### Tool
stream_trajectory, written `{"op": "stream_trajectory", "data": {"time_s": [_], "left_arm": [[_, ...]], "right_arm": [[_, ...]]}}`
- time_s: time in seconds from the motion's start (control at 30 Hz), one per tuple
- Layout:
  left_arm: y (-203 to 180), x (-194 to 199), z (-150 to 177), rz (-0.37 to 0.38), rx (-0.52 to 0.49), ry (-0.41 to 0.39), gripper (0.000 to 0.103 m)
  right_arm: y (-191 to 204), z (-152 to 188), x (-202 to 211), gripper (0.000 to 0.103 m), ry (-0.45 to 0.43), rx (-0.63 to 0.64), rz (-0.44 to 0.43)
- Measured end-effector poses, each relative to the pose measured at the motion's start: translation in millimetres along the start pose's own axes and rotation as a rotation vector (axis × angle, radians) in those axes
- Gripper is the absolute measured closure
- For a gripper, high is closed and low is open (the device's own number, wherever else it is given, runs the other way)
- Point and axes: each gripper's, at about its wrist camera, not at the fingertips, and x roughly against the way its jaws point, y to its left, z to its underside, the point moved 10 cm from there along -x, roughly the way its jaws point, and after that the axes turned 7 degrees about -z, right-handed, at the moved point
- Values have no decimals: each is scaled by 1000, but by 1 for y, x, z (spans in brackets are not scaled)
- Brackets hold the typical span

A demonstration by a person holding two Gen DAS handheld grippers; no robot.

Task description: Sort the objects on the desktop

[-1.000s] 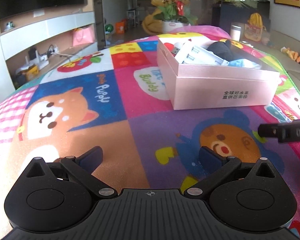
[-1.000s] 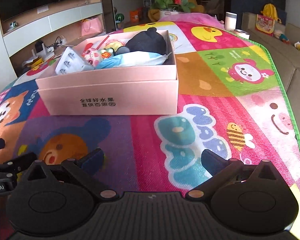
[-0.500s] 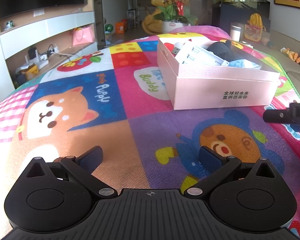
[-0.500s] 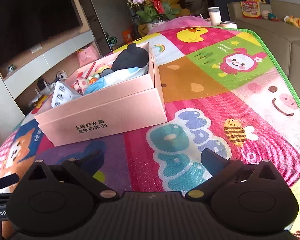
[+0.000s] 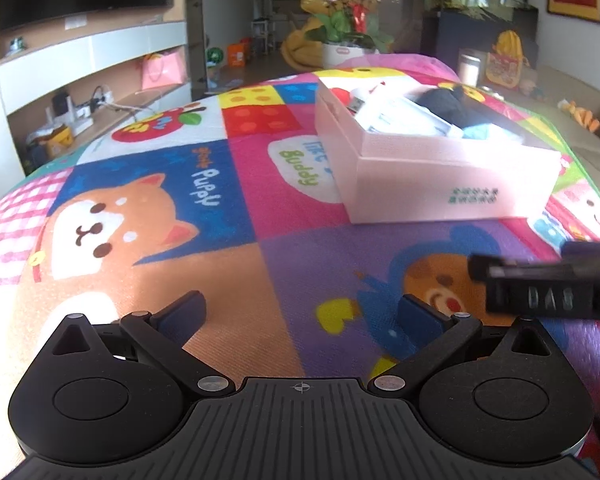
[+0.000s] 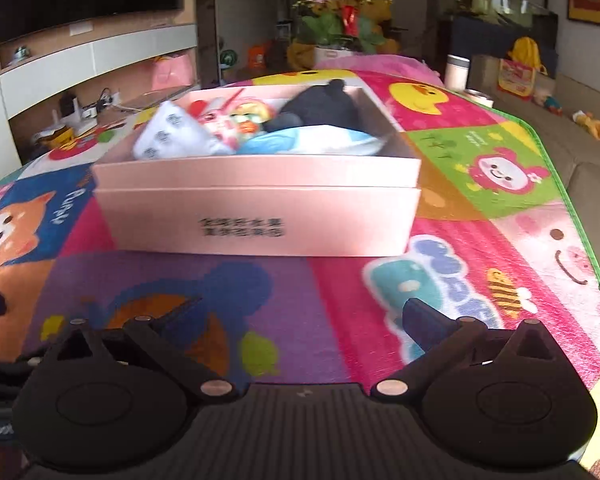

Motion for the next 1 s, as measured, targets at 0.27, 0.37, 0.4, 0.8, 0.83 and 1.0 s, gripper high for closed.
{"op": "stream_trajectory", "data": {"time_s": [0.27,0.37,0.4,0.8,0.83,1.0], "left_arm": [[10,1,-4,42,74,-19,0],[4,-2,-2,0,19,-6,0],[5,-3,-2,4,21,-5,0],[20,-4,-2,-46,32,0,0],[17,-5,-2,-68,3,4,0],[20,-4,-1,-51,24,3,0]], "right_arm": [[12,2,2,0,2,14,-27],[11,2,1,0,1,11,-29],[11,2,1,0,2,11,-26],[13,4,2,0,1,8,-26],[13,3,2,0,1,8,-26],[12,3,2,0,1,8,-25]]}}
